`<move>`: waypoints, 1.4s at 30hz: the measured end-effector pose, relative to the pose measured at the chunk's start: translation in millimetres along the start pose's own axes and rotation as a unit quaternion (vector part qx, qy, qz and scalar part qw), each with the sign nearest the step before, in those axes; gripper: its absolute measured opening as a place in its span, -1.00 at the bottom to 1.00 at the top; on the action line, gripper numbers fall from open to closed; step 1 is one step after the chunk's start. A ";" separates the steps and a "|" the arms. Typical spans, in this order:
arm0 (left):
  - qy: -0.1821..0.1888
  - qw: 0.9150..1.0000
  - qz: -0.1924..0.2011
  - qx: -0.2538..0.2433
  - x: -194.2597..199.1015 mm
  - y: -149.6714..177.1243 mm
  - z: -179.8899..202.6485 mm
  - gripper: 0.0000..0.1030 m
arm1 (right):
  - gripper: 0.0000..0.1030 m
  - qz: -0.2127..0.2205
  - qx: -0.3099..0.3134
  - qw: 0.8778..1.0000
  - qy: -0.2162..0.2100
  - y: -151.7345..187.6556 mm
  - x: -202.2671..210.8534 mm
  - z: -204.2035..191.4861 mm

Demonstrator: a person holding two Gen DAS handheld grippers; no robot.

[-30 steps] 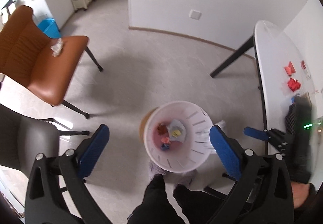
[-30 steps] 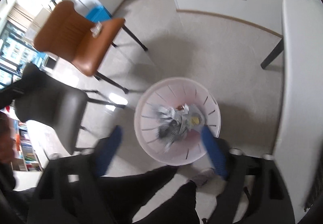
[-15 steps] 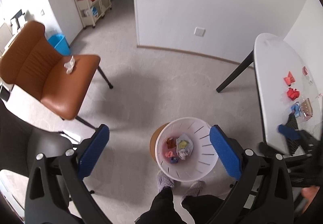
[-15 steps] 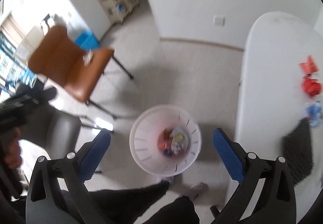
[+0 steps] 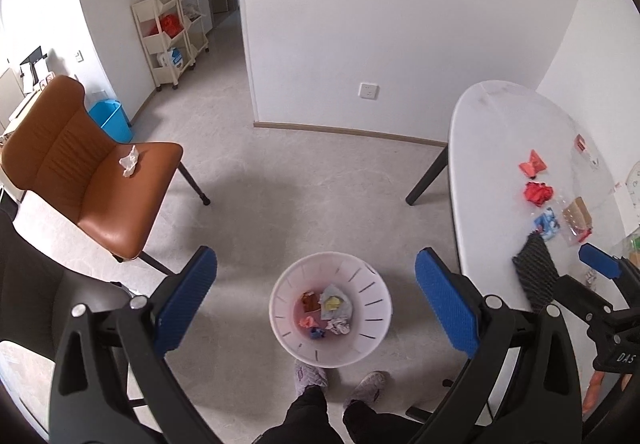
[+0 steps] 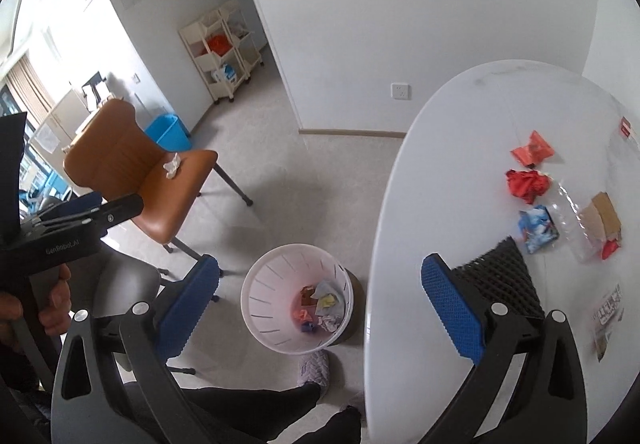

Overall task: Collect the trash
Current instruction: 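Move both tools back over the table toward the remaining trash, then grasp the black foam net with the left tool while the right tool grasps the snack bag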

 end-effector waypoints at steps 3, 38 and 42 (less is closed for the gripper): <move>0.005 1.000 -0.001 -0.013 5.7 3.4 19.8 0.85 | 0.95 0.013 -0.012 1.000 -0.003 9.2 12.3 17.8; 0.091 0.979 -0.183 -0.002 -147.4 38.6 319.5 0.65 | 0.95 0.028 -0.178 0.980 0.085 83.0 59.3 311.9; 0.069 0.978 -0.198 0.006 -155.7 46.3 328.5 0.48 | 0.95 0.032 -0.182 0.979 0.087 84.3 60.9 327.8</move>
Point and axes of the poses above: each gripper's, at about its wrist camera, not at the fingertips, and x roughly against the way its jaws point, z to its right, y to its underside, the point moved 3 cm from there along -x, roughly the way its jaws point, and after that the axes turned 5 degrees about -x, right-handed, at the moved point
